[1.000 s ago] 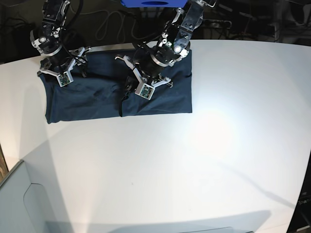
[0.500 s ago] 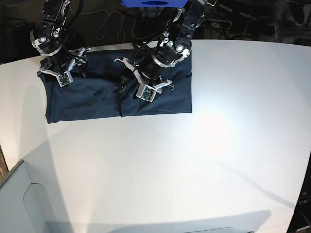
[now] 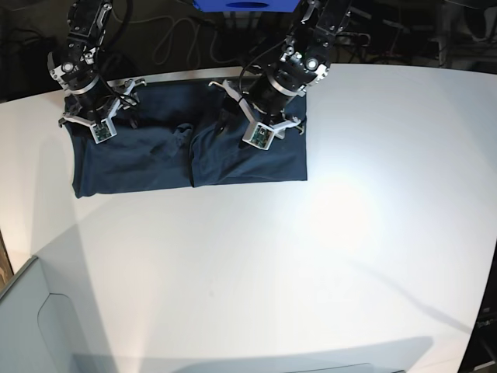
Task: Fold the T-shirt properly
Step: 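Open the left gripper and lift it off the folded strip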
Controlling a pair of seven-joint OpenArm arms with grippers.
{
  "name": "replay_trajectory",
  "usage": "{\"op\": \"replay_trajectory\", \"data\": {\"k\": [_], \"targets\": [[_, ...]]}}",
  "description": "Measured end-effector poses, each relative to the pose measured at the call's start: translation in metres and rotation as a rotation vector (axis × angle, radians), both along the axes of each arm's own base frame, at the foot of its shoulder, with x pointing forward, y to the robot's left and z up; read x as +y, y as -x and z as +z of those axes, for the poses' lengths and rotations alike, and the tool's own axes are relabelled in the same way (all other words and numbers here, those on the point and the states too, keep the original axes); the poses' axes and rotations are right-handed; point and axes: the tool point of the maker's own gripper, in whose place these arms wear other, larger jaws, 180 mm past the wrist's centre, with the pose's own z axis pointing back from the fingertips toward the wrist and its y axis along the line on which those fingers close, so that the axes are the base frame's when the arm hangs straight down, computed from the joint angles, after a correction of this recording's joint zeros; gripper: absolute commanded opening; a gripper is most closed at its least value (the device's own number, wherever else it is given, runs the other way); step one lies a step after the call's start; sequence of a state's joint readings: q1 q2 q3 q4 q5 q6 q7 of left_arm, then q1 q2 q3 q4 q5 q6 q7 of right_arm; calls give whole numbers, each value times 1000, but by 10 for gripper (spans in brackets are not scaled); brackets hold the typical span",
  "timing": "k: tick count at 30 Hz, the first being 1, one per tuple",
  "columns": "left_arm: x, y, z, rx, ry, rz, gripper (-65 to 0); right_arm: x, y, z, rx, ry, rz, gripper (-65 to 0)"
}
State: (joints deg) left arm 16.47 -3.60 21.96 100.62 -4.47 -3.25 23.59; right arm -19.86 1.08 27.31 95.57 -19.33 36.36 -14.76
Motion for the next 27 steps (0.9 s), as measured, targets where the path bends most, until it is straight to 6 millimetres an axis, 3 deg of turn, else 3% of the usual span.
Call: {"op": "replay_trajectory", "data": {"k": [5, 10, 13, 17, 20, 24, 27], "targets": [[-42, 21, -5, 32, 38, -106, -354, -3, -2, 4, -8, 14, -4, -203], [-77, 41, -25, 79, 21, -237, -354, -6, -12, 30, -79, 50, 4, -201], [-88, 47, -26, 77, 19, -280, -354, -14, -17, 45, -125, 69, -19, -200], [-93, 44, -17, 53, 35, -284, -354, -30, -26, 57, -164, 89, -69, -199], [-95, 37, 5, 7, 68, -274, -354, -47, -28, 63, -181, 106, -115, -198], [-89, 31, 39, -80, 108, -268, -354, -54, -25, 42, -128, 82, -143, -165], [-73, 36, 49, -107, 96, -268, -354, -62, -23, 30, -105, 58, -177, -141]]}}
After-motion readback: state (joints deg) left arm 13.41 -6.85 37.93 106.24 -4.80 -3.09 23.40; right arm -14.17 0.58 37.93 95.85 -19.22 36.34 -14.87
